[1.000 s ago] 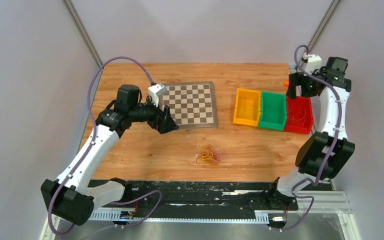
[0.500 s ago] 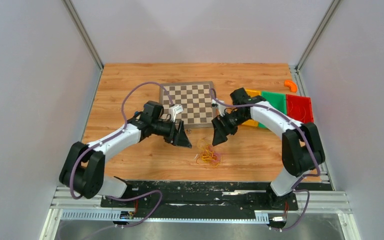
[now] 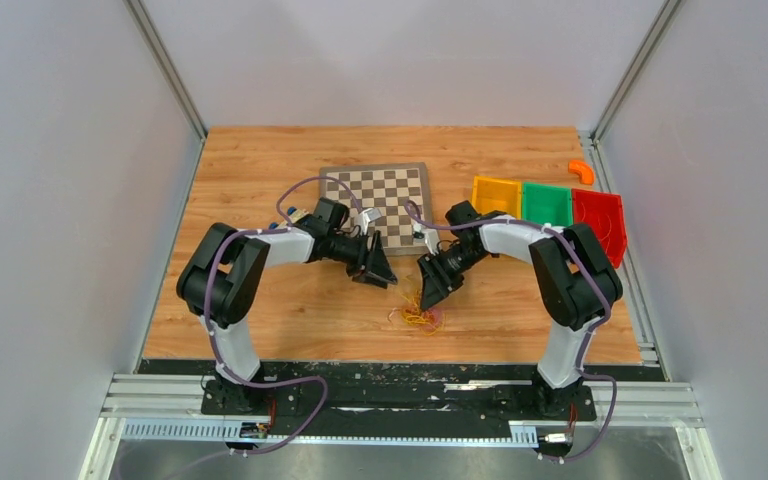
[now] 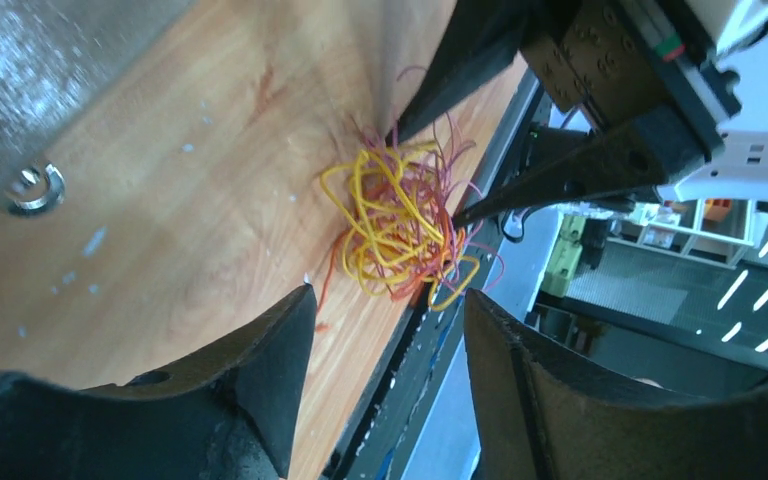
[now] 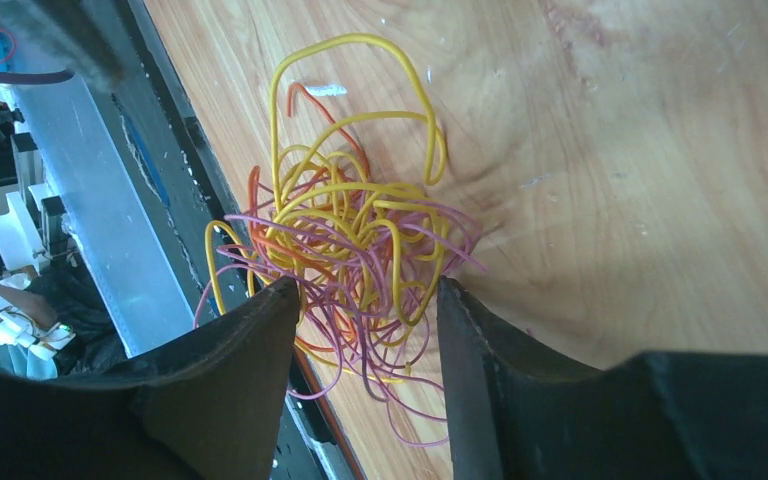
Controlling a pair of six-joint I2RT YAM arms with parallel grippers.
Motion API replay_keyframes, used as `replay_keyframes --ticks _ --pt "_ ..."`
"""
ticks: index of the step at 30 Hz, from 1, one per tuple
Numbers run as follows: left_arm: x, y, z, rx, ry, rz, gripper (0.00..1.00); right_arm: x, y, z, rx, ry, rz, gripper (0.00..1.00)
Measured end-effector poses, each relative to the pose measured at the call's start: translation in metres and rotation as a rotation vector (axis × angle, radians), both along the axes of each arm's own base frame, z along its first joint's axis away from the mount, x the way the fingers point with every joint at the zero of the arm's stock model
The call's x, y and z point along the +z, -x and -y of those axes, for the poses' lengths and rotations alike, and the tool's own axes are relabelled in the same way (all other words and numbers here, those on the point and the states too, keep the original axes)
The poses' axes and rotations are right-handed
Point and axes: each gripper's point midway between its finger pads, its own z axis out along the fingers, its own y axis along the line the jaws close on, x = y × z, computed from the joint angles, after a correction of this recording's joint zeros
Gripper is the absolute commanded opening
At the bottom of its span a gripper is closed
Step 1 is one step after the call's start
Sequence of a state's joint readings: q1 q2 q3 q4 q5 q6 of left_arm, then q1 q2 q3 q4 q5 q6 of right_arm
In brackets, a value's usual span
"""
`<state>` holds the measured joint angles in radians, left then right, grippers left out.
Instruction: Untangle the cables
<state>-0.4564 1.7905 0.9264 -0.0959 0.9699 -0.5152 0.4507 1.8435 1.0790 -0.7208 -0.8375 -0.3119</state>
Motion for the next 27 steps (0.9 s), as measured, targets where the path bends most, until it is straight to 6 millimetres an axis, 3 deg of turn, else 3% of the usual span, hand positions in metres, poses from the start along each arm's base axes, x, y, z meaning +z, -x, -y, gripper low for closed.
replay_keyframes --ticks 7,11,15,16,17,18,19,20,24,27 --pt "-0.023 -0.011 0.012 0.042 0.011 -0.101 0.61 -0.004 0.003 -0.001 0.000 -0.014 0.000 0.47" --pt "-0.026 -0.013 0.020 0.047 0.022 -0.115 0.57 -0.003 0.001 -0.003 0.000 -0.027 0.006 0.43" --pt "-0.023 -0.013 0.031 0.033 0.048 -0.104 0.40 -0.004 0.002 -0.003 0.000 -0.034 0.005 0.37" --pt "-0.022 -0.012 0.034 0.031 0.052 -0.105 0.30 -0.004 0.002 -0.003 -0.001 -0.034 0.003 0.33" --pt "-0.022 -0.011 0.035 0.027 0.056 -0.104 0.23 -0.004 0.003 -0.003 -0.002 -0.034 0.003 0.27" --pt "-0.021 -0.011 0.036 0.026 0.060 -0.105 0.07 -0.004 0.003 -0.003 -0.003 -0.034 0.004 0.17" --pt "-0.020 -0.011 0.037 0.023 0.065 -0.105 0.03 -0.003 0.003 -0.003 -0.004 -0.036 0.007 0.08" --pt "-0.019 -0.010 0.038 0.020 0.070 -0.106 0.00 -0.001 0.004 -0.002 -0.005 -0.037 0.012 0.01" --pt "-0.008 -0.005 0.032 0.011 0.079 -0.089 0.00 0.008 0.004 0.001 -0.016 -0.038 0.052 0.00" --pt "0.021 -0.002 0.015 0.023 0.087 -0.036 0.00 0.013 0.003 0.009 -0.031 -0.023 0.093 0.00"
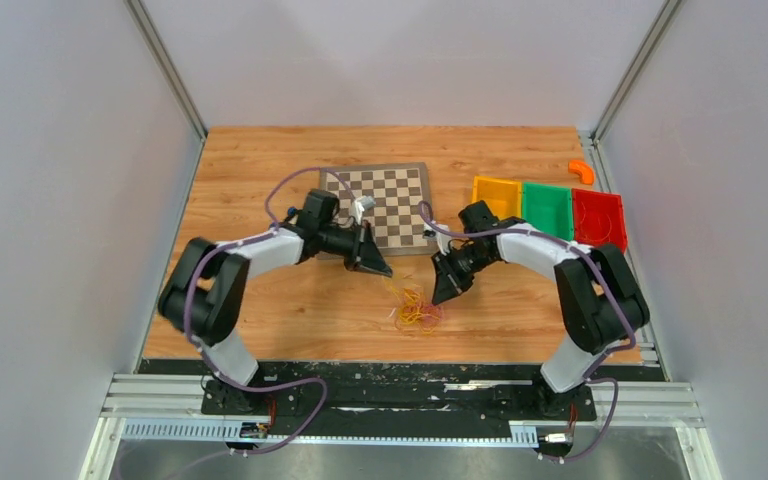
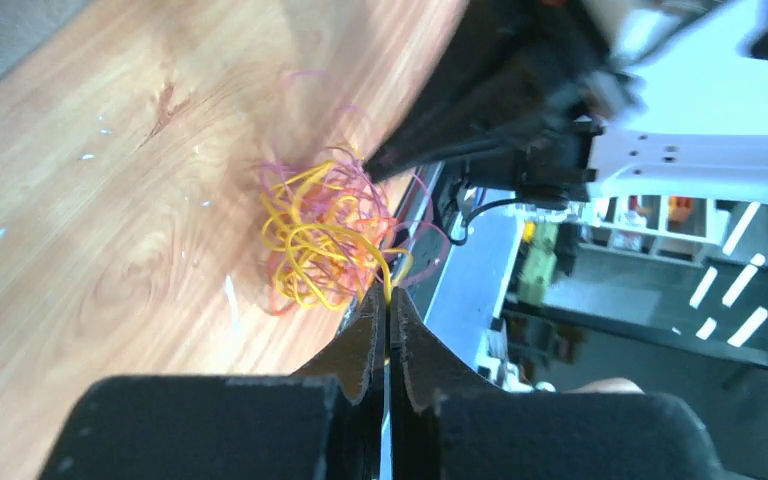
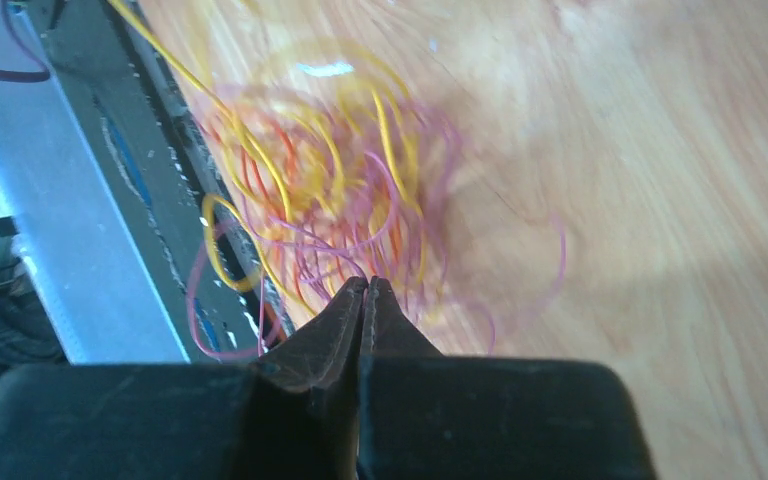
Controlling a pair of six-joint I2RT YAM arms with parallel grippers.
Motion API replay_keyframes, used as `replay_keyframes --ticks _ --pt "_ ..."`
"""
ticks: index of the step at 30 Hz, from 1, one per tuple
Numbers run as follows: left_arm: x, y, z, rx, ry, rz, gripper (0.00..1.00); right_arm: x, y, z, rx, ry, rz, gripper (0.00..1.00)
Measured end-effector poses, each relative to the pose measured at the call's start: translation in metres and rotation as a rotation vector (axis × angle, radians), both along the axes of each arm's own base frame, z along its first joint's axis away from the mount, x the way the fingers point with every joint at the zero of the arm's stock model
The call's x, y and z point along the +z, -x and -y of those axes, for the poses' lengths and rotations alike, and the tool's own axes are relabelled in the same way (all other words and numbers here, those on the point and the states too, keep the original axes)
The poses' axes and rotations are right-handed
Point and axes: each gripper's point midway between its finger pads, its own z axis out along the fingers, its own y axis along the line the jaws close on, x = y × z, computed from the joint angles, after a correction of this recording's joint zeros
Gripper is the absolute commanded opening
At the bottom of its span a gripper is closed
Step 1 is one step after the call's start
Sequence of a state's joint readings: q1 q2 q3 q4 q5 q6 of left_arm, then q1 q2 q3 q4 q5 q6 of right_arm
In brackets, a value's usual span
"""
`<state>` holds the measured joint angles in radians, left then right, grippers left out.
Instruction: Untangle the cables
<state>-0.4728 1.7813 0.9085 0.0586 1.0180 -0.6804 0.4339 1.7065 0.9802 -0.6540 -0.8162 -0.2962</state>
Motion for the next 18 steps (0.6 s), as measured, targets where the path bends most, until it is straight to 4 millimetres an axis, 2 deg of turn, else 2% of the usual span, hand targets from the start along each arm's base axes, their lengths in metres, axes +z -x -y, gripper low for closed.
replay_keyframes --ticks 2,6,9,15,18 --pt "0.031 -0.007 -0.021 0.039 0.014 0.079 0.00 0.002 -0.003 0.012 -0.029 0.031 0.040 0.00" --pt "0.097 -0.031 -0.082 0.188 0.018 0.287 0.00 0.007 -0.020 0.045 -0.114 0.117 0.148 0.00" --pt "0.135 -0.046 -0.129 0.313 -0.008 0.400 0.00 0.014 -0.033 0.069 -0.167 0.176 0.235 0.00" --pt "0.195 -0.065 -0.209 0.512 -0.092 0.543 0.00 0.015 -0.046 0.115 -0.212 0.332 0.378 0.00" --pt "0.212 -0.066 -0.241 0.582 -0.152 0.600 0.00 0.008 -0.046 0.144 -0.227 0.409 0.399 0.00"
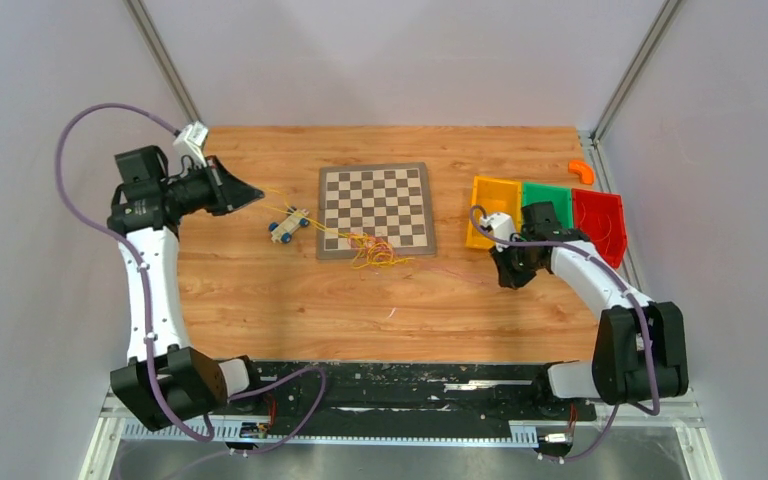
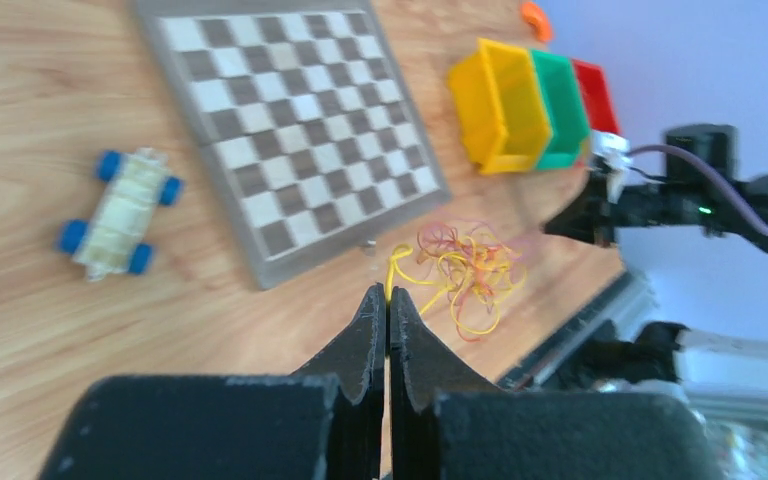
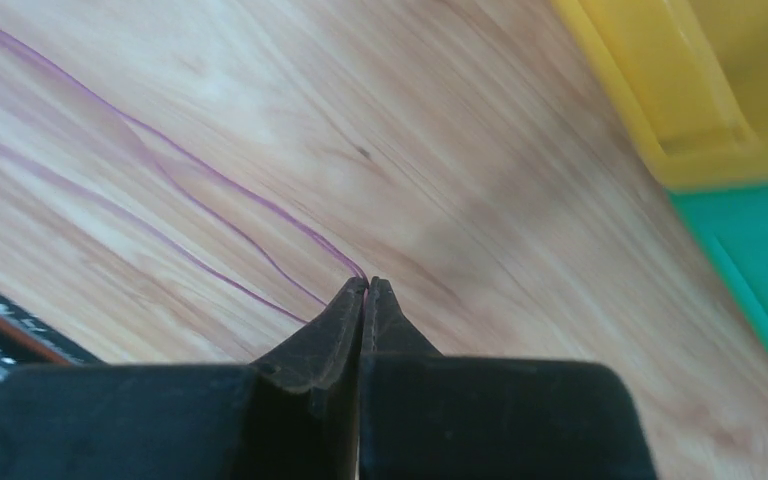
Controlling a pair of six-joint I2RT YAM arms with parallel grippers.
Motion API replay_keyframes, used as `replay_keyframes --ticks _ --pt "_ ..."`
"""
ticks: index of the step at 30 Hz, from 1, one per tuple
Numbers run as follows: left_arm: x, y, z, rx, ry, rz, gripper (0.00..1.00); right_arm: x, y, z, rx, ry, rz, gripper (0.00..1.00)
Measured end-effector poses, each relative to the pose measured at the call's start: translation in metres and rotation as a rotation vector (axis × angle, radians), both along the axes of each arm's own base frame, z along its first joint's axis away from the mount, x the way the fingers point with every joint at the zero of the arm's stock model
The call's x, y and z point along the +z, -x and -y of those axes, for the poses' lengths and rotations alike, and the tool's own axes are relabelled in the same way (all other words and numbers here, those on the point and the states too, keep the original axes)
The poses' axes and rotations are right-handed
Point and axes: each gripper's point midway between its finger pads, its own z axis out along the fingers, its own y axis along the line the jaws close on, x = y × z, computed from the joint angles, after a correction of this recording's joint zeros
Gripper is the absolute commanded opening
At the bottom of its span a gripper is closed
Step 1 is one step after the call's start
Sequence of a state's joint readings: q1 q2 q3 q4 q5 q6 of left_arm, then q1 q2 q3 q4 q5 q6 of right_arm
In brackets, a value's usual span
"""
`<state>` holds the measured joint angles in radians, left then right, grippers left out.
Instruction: Untangle the cables
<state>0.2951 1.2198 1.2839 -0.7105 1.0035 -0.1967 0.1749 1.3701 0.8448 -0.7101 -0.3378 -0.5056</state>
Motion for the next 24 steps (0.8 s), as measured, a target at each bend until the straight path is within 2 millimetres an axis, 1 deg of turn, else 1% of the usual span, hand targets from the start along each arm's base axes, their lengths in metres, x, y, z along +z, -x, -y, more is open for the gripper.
replay_keyframes --ticks 2,5,8,10,14,19,22,24 --pt "0.004 0.001 -0.024 0.063 -0.048 0.016 0.00 -0.003 0.001 0.027 -0.043 0.048 0.004 0.00" --pt "-0.002 0.001 -0.059 0.159 -0.103 0.001 0.00 -0.002 0.002 0.067 -0.110 0.106 0.021 0.00" --pt "-0.016 -0.003 -0.097 0.248 -0.148 -0.048 0.00 0.000 0.005 0.096 -0.150 0.147 0.040 0.00" --pt "-0.029 -0.006 -0.120 0.295 -0.185 -0.082 0.00 -0.002 0.009 0.111 -0.160 0.172 0.041 0.00" --pt "-0.054 -0.007 -0.158 0.369 -0.272 -0.139 0.00 -0.009 0.020 0.131 -0.162 0.203 0.023 0.00" --pt "-0.078 -0.001 -0.201 0.448 -0.386 -0.203 0.00 -0.011 0.028 0.152 -0.172 0.237 0.011 0.00" --pt "-0.087 0.003 -0.220 0.483 -0.454 -0.224 0.00 -0.012 0.030 0.160 -0.176 0.248 0.009 0.00" --pt "-0.092 0.005 -0.228 0.494 -0.494 -0.229 0.00 -0.012 0.032 0.162 -0.175 0.248 0.005 0.00"
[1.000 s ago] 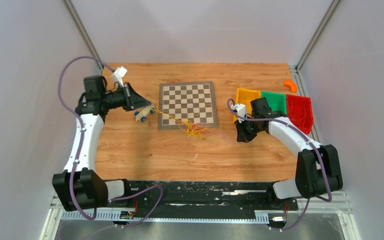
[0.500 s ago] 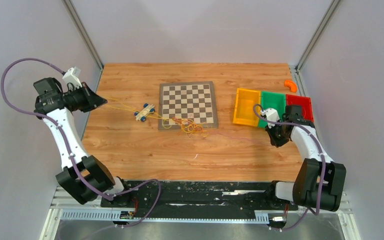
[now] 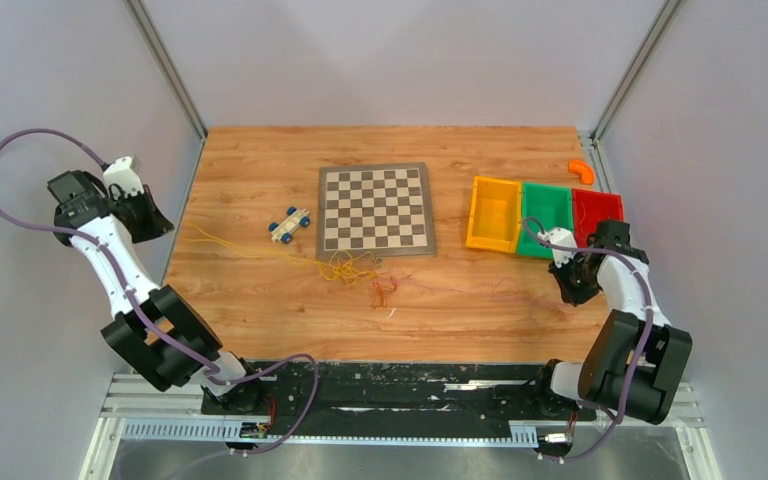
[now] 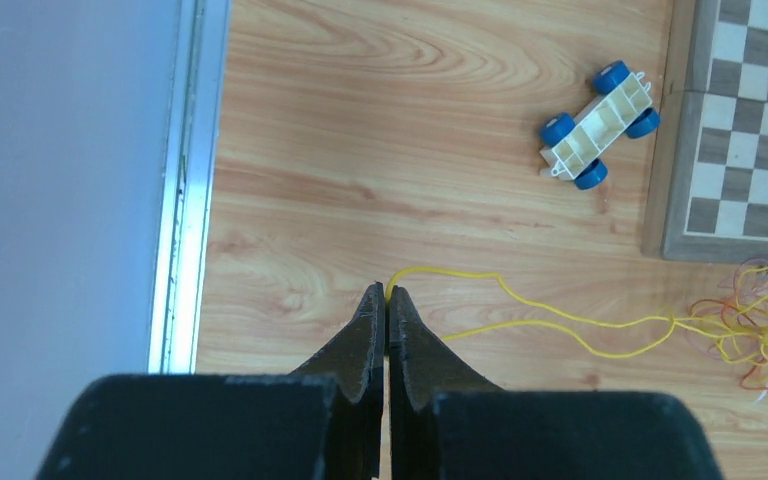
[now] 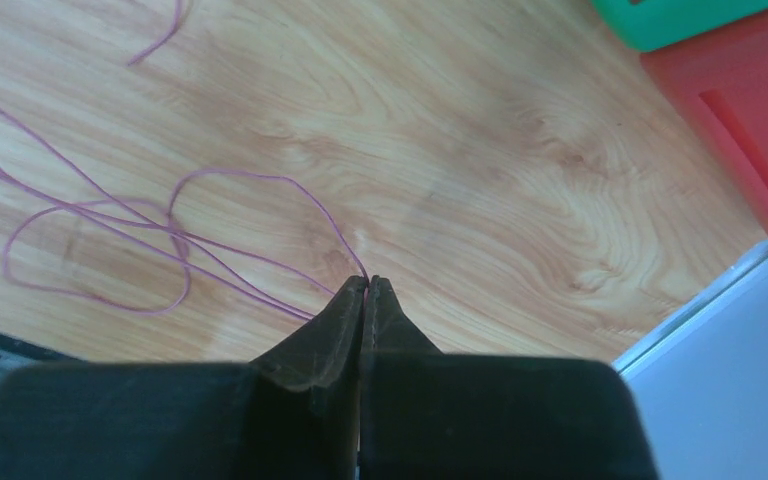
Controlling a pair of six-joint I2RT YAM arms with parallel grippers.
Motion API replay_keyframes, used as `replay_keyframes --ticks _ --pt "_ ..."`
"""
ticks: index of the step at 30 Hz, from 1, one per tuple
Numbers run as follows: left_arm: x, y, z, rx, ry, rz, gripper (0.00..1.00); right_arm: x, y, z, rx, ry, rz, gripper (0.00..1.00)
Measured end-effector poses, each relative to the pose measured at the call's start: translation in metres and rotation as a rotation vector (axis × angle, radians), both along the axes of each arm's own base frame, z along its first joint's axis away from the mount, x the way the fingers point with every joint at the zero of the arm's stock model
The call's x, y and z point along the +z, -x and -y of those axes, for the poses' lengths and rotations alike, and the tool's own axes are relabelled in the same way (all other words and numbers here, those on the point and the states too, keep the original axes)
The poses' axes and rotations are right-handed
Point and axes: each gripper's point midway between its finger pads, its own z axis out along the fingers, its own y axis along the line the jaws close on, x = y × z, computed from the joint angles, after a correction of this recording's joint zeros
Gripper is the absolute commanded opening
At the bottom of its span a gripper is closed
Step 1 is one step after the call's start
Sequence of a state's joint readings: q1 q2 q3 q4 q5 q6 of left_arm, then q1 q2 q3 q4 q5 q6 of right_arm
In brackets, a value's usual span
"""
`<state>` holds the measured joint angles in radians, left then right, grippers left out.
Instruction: Untangle the cables
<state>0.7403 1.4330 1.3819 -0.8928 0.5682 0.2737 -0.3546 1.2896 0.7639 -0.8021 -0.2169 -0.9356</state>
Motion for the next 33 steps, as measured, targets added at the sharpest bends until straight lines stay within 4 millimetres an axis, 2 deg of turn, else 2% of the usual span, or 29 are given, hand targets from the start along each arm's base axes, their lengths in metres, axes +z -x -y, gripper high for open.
replay_keyframes --ticks 3,6,9,11,15,17,18,20,23,25,27,29,33 --pt "-0.007 0.003 0.000 -0.034 -0.017 -0.010 0.00 0.010 0.004 -0.013 0.019 -0.073 -0.018 0.00" --pt "-0.013 0.005 0.020 -0.127 0.000 -0.012 0.00 0.040 -0.007 -0.032 0.047 -0.182 0.021 0.00" --pt "-0.021 0.012 0.051 -0.231 -0.011 -0.017 0.00 0.090 -0.036 -0.049 0.085 -0.267 0.138 0.00" --pt "-0.022 0.017 0.079 -0.330 -0.023 -0.013 0.00 0.126 -0.050 -0.061 0.114 -0.326 0.217 0.00" --pt "-0.013 0.034 0.130 -0.532 -0.018 0.060 0.00 0.191 -0.063 -0.093 0.186 -0.464 0.342 0.00" --pt "-0.006 0.045 0.154 -0.633 -0.009 0.110 0.27 0.213 -0.061 -0.116 0.236 -0.537 0.367 0.00" --pt "-0.002 0.050 0.165 -0.684 -0.012 0.136 0.56 0.220 -0.057 -0.128 0.261 -0.572 0.366 0.00" --pt "0.007 0.059 0.186 -0.793 -0.020 0.189 0.74 0.231 -0.046 -0.159 0.322 -0.660 0.343 0.00" --pt "0.024 0.076 0.222 -0.940 0.000 0.284 0.88 0.244 -0.028 -0.201 0.399 -0.765 0.302 0.00" --pt "0.038 0.088 0.247 -1.028 0.011 0.365 0.89 0.253 -0.013 -0.229 0.457 -0.826 0.283 0.00" --pt "0.050 0.099 0.271 -1.096 0.034 0.431 0.92 0.262 -0.001 -0.247 0.497 -0.875 0.274 0.00" --pt "0.058 0.112 0.300 -1.181 0.053 0.506 0.94 0.274 0.006 -0.260 0.522 -0.928 0.273 0.00" --pt "0.063 0.137 0.353 -1.361 0.096 0.599 0.94 0.289 0.003 -0.267 0.517 -0.993 0.278 0.00"
